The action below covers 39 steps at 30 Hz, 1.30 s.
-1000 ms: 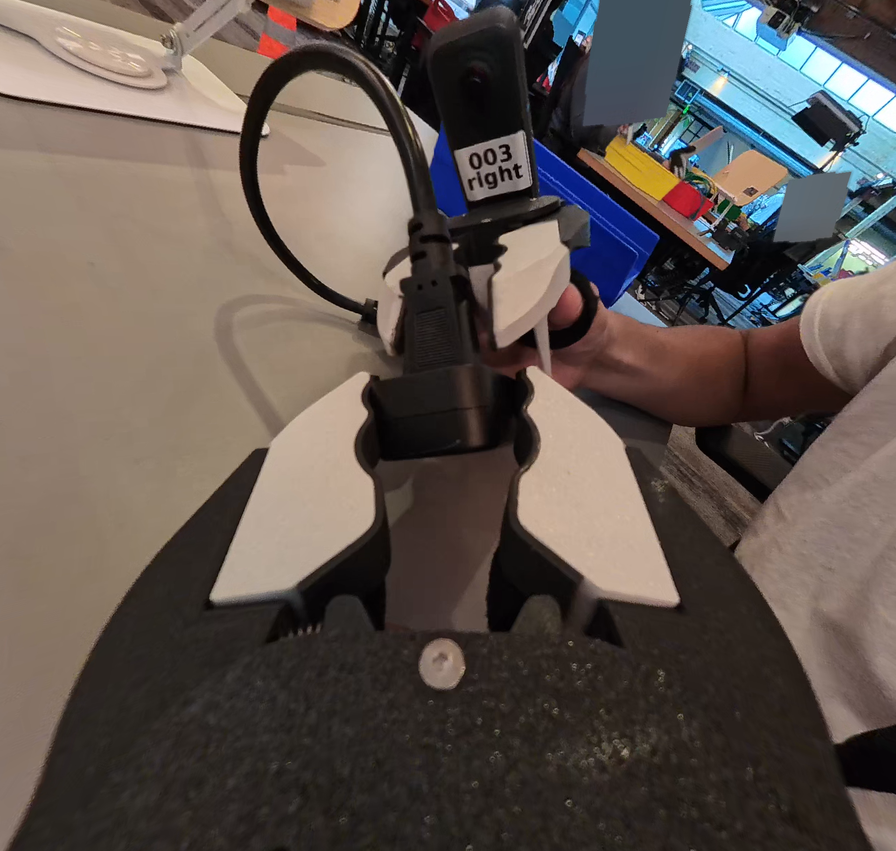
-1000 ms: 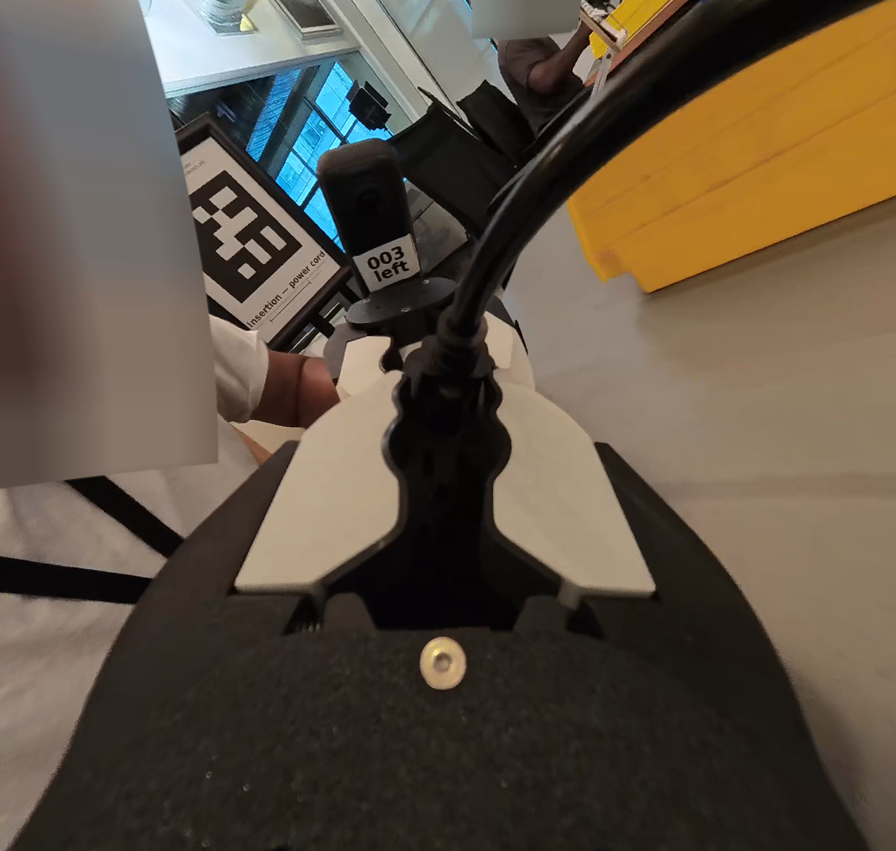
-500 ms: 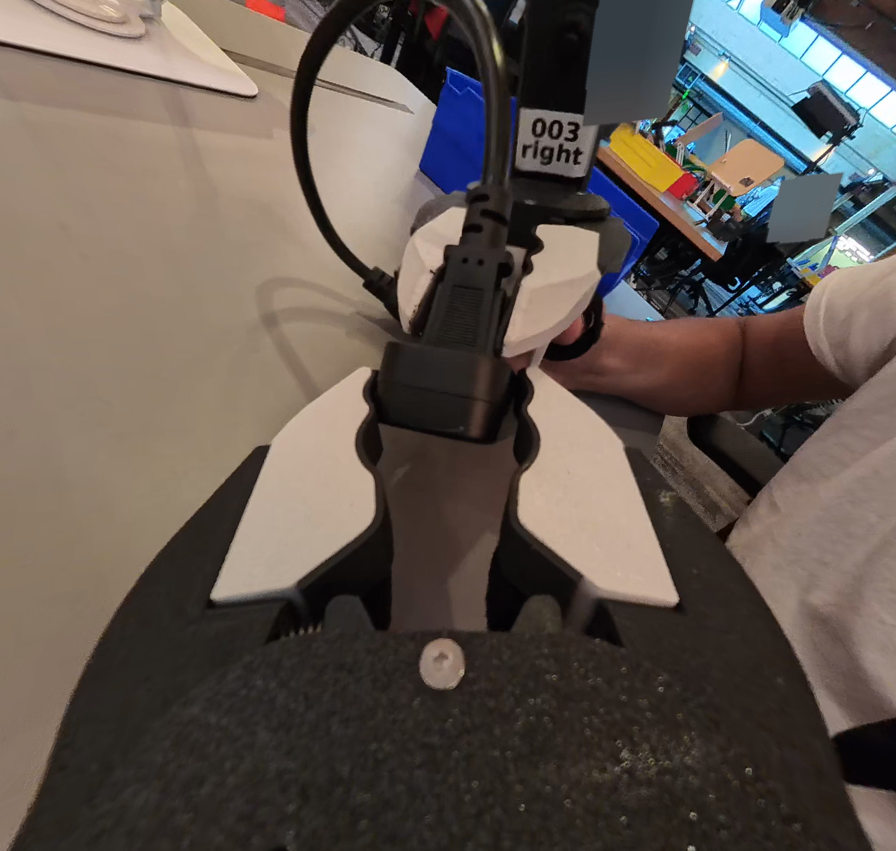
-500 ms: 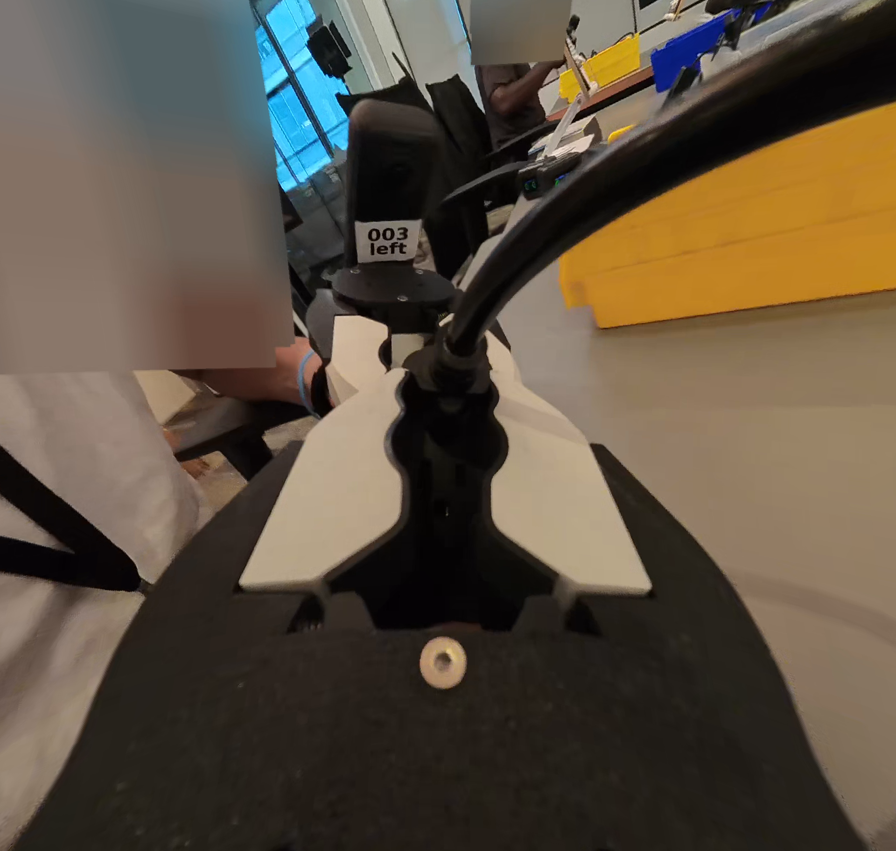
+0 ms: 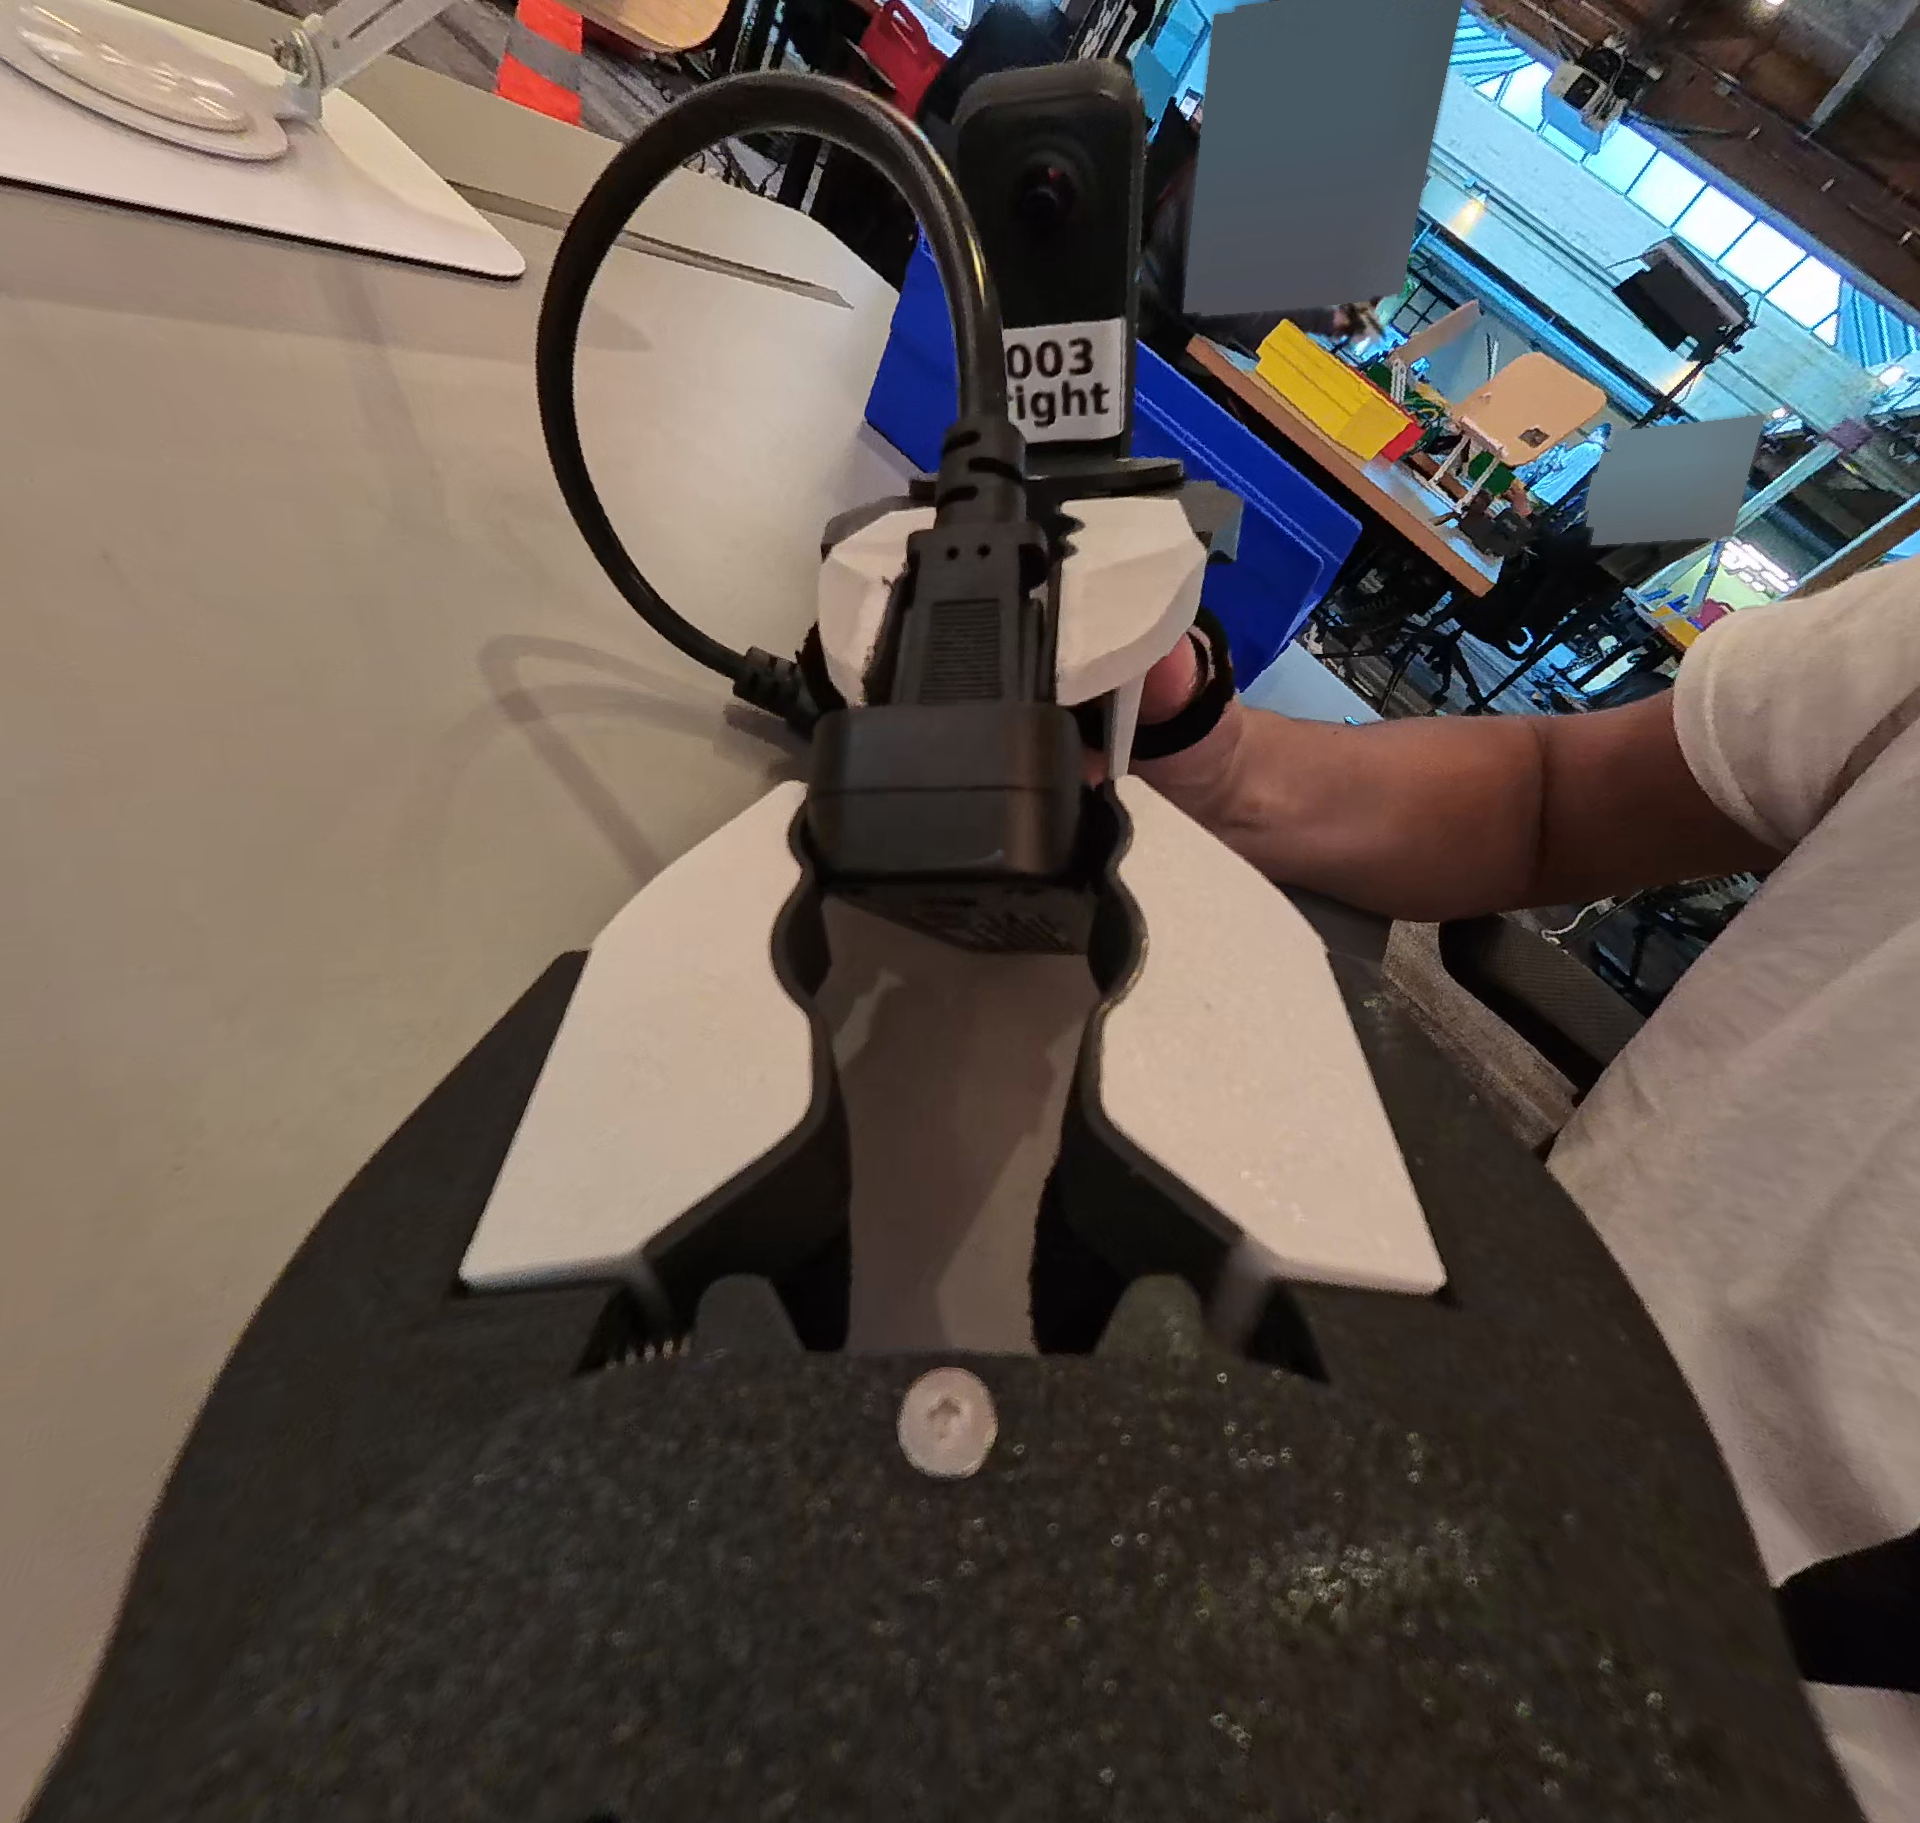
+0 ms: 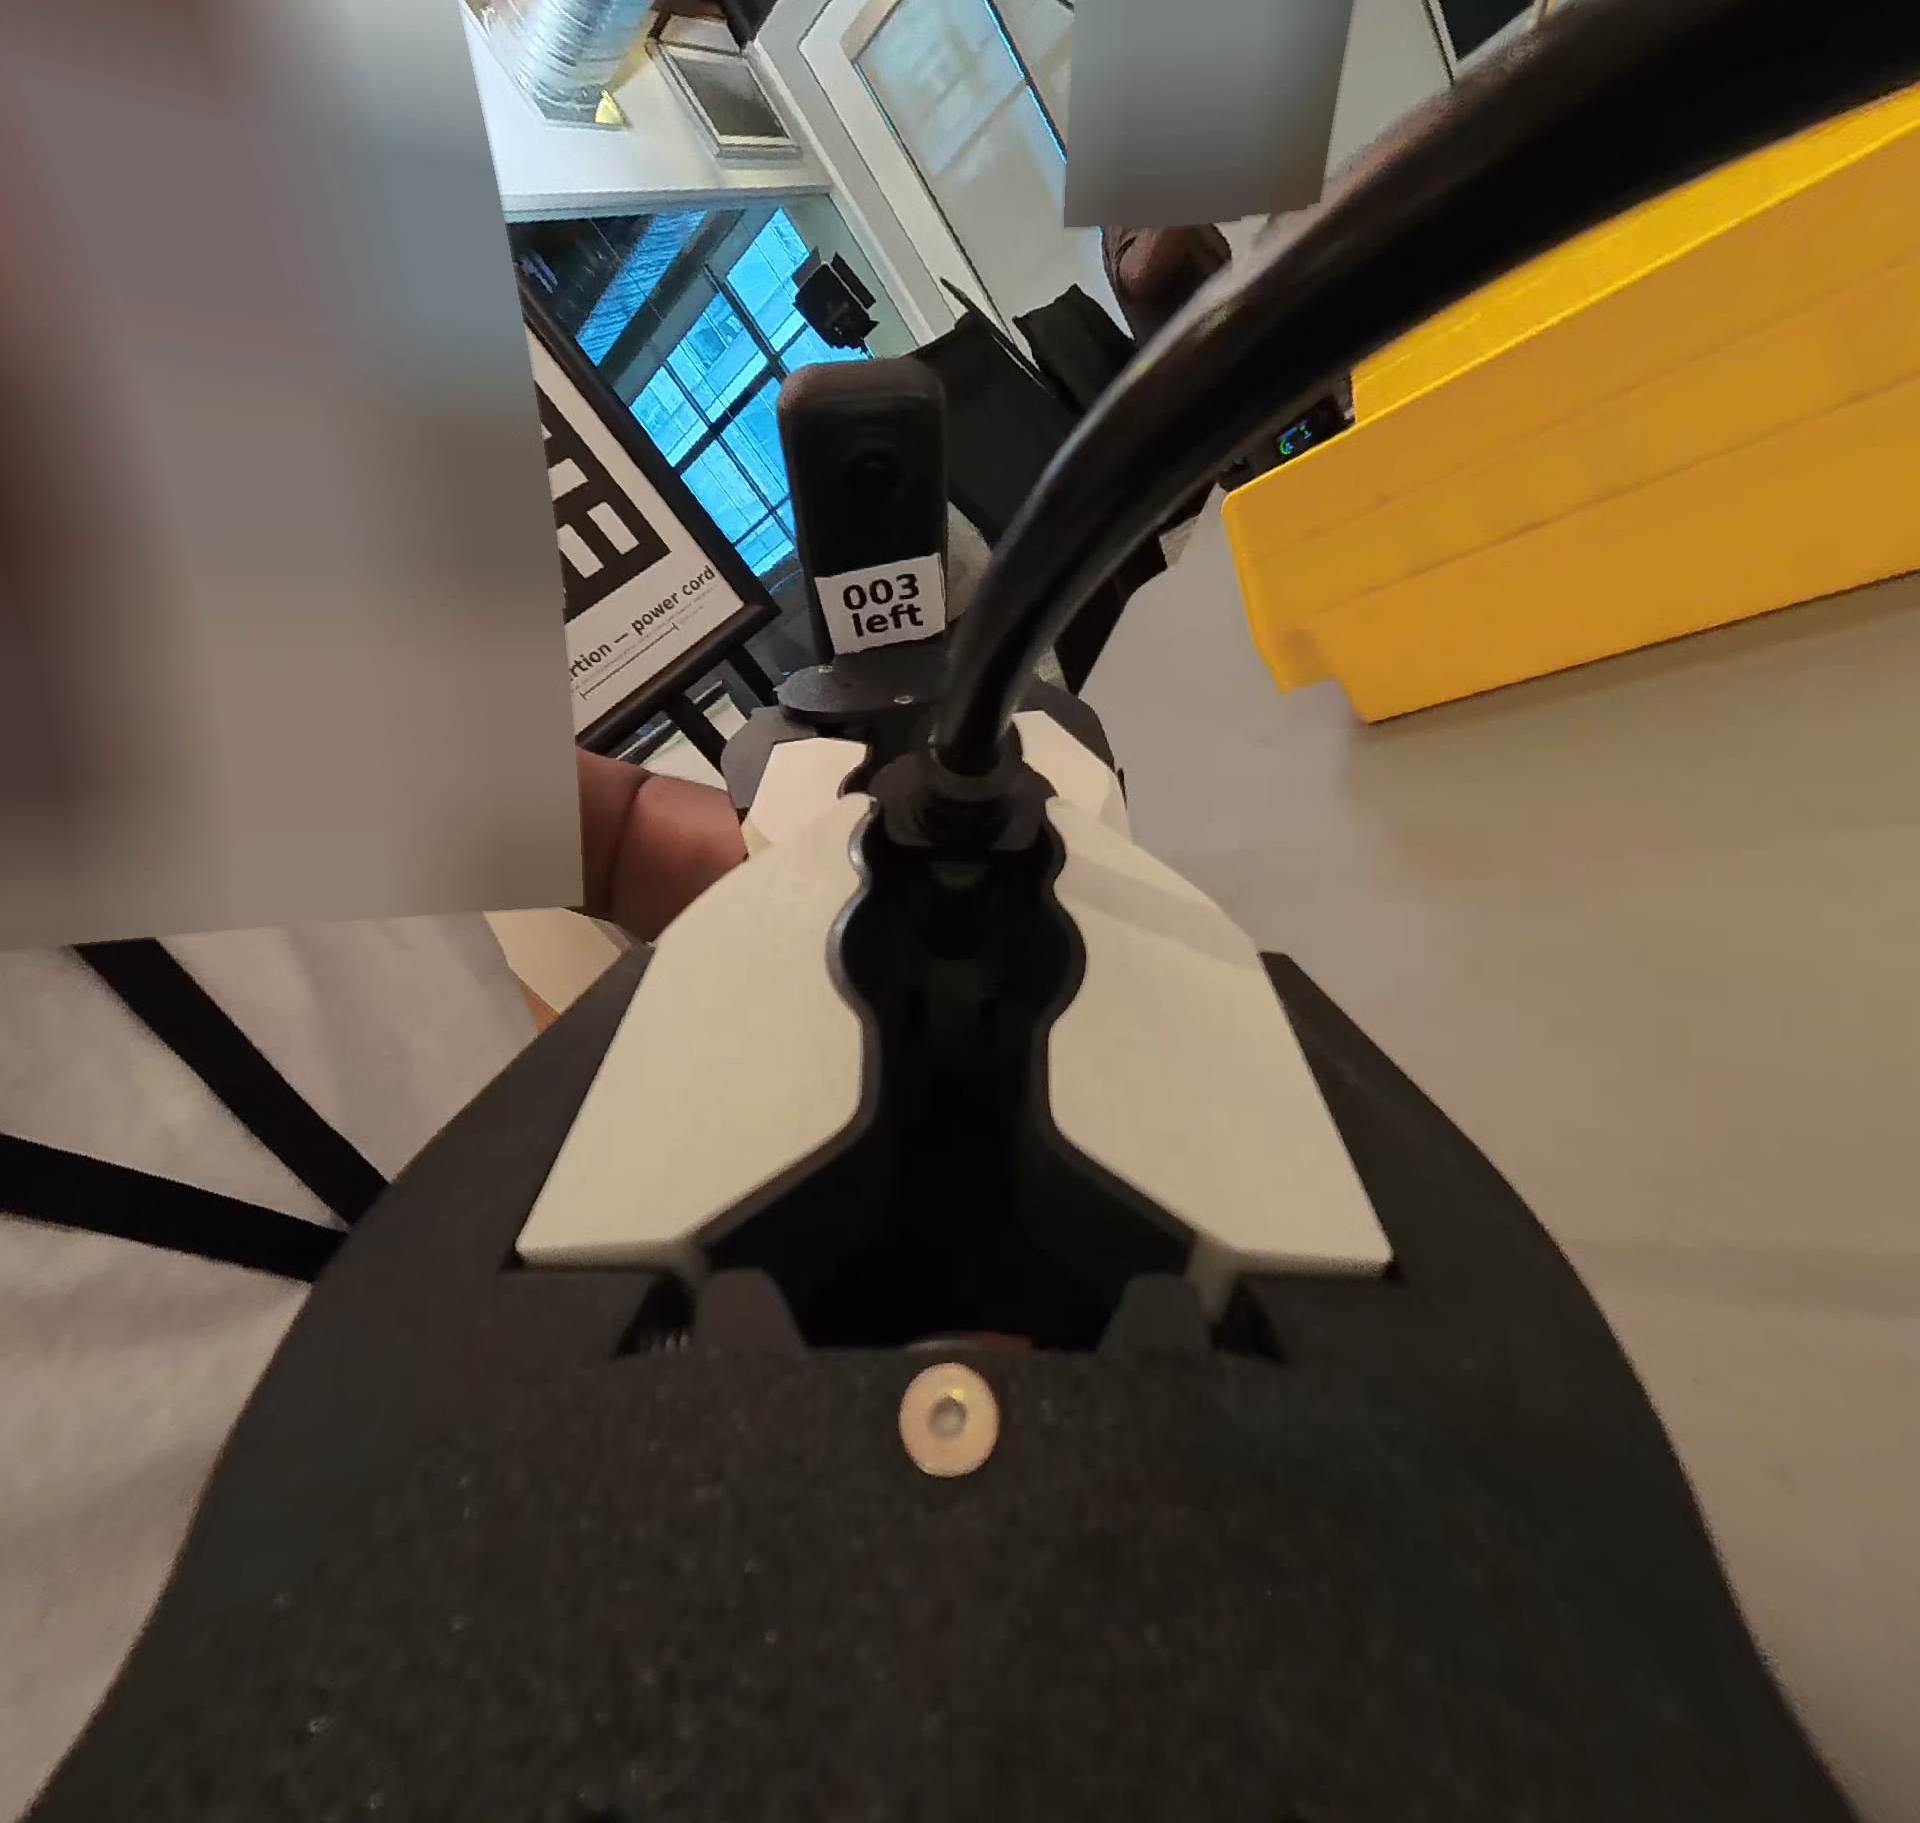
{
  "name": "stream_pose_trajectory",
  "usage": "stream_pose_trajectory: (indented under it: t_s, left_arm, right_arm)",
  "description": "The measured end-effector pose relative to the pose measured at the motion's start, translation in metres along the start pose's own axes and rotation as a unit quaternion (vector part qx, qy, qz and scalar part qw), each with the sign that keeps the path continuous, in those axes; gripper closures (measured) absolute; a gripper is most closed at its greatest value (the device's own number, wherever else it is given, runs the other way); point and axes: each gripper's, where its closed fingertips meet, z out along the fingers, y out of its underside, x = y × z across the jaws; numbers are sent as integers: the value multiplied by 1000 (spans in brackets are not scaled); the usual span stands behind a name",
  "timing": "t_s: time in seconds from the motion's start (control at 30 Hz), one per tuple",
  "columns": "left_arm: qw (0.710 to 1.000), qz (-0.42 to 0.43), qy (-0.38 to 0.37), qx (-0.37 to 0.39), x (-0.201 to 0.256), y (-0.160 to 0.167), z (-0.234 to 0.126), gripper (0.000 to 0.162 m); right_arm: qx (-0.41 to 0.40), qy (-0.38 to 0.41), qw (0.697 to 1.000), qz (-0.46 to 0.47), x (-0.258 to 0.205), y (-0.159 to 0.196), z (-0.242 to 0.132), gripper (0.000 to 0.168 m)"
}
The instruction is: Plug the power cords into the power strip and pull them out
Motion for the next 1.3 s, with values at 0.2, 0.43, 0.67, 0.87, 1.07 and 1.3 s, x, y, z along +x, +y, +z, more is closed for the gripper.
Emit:
stream_pose_trajectory:
  t_s: [0.2,0.43,0.67,0.87,1.07,1.3]
  left_arm:
    - [1000,-7,4,1,0,0,-1,114]
    - [1000,-11,8,1,1,0,-1,115]
    - [1000,-14,9,0,1,1,-2,115]
    - [1000,-17,10,0,0,2,-3,115]
    - [1000,-20,11,1,0,2,-4,115]
    - [1000,-23,13,-1,-1,3,-5,115]
  right_arm:
    - [1,1,1000,4,1,-1,-1,146]
    - [4,-3,1000,10,2,-2,-2,147]
    - [4,-6,1000,16,2,-2,-2,147]
    - [5,-5,1000,20,3,-2,-3,147]
    - [5,-8,1000,22,3,-2,-4,147]
    - [7,-9,1000,29,4,-3,-4,147]
